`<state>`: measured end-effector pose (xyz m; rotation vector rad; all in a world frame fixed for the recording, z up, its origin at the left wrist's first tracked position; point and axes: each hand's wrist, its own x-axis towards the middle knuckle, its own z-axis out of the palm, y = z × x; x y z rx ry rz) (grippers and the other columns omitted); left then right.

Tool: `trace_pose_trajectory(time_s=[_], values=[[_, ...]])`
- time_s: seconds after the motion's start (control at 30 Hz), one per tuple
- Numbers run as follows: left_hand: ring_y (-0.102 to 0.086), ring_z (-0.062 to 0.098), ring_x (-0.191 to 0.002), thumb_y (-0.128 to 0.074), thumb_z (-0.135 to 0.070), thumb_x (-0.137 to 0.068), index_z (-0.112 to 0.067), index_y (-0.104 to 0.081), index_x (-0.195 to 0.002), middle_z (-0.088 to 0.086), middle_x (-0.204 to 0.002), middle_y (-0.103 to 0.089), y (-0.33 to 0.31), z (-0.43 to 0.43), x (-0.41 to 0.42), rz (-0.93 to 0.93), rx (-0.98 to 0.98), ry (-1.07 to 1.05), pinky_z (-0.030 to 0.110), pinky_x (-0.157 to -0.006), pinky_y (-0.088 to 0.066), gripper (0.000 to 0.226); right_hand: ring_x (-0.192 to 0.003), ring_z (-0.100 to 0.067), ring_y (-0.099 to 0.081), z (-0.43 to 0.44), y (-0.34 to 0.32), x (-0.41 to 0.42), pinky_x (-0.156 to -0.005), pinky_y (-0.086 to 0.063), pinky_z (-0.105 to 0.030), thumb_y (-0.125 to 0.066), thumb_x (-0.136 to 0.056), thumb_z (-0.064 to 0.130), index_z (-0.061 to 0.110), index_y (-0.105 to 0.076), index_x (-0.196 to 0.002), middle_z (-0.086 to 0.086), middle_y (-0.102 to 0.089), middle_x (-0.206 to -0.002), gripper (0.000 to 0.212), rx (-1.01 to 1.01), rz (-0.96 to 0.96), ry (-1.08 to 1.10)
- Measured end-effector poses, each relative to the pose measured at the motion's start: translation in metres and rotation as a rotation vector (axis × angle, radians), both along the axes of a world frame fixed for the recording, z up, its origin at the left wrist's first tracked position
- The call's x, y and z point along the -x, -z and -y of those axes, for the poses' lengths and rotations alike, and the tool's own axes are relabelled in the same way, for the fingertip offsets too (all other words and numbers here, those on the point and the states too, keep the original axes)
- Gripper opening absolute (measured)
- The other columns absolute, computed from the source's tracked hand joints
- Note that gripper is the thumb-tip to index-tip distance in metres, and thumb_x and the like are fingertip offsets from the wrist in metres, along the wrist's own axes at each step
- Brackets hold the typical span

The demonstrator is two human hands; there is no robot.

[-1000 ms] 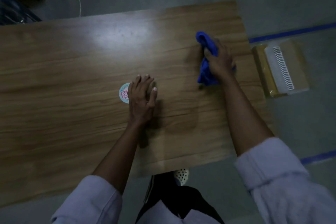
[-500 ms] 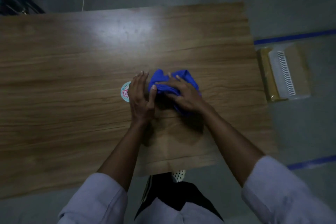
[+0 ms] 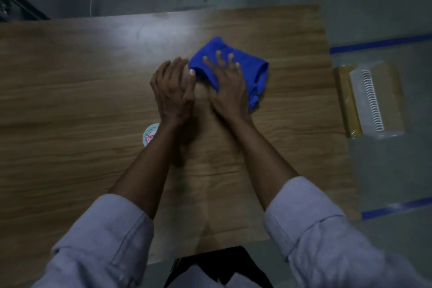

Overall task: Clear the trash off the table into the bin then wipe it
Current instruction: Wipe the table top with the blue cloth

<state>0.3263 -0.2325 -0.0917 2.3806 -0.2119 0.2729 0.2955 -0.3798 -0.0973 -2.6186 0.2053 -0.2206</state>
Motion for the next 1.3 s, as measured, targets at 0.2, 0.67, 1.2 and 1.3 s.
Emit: trace_pose_trajectory(time_s=[0.2, 0.67, 1.2, 1.3], values=[[-0.043, 0.031, -0.142, -0.047, -0.036, -0.101, -0.013, -0.067, -0.129, 0.007, -0.144, -0.059, -0.002, -0.018, 0.026, -0.158, 0.009, 0.144, 0.048, -0.117, -0.029, 0.041, -0.145, -0.03, -0.043, 0.005, -0.006, 0.048, -0.125, -0.014, -0.024, -0.061, -0.071, 0.001, 0.011, -0.063, -0.139, -0.006, -0.056, -0.149, 0.068, -0.228, -0.094, -0.369], [-0.048, 0.03, -0.137, -0.043, -0.036, -0.101, -0.012, -0.071, -0.125, 0.008, -0.137, -0.064, -0.033, -0.039, 0.152, -0.255, 0.038, 0.206, 0.049, -0.117, -0.029, 0.043, -0.057, 0.001, -0.059, 0.041, -0.108, 0.213, -0.058, -0.044, -0.021, -0.068, -0.099, 0.023, 0.016, -0.066, -0.084, 0.014, -0.065, -0.066, 0.017, -1.088, -0.119, 0.615], [-0.034, 0.028, -0.148, -0.039, -0.039, -0.103, -0.017, -0.062, -0.137, 0.006, -0.152, -0.052, 0.0, -0.006, 0.035, -0.069, -0.144, 0.11, 0.047, -0.123, -0.016, 0.046, -0.158, -0.036, 0.001, 0.058, 0.0, -0.005, -0.118, 0.002, -0.072, -0.017, -0.102, 0.065, 0.055, -0.007, -0.158, 0.005, 0.0, -0.173, 0.057, 0.242, -0.294, 0.479], [-0.014, 0.022, -0.156, -0.031, -0.041, -0.106, -0.021, -0.043, -0.153, 0.002, -0.165, -0.03, 0.0, 0.005, -0.005, -0.139, -0.227, 0.092, 0.045, -0.126, -0.003, 0.052, -0.158, -0.035, 0.002, 0.056, 0.002, -0.061, -0.119, 0.005, -0.07, -0.02, -0.101, 0.065, 0.056, -0.008, -0.157, 0.006, -0.002, -0.173, 0.057, 0.215, -0.271, 0.417]])
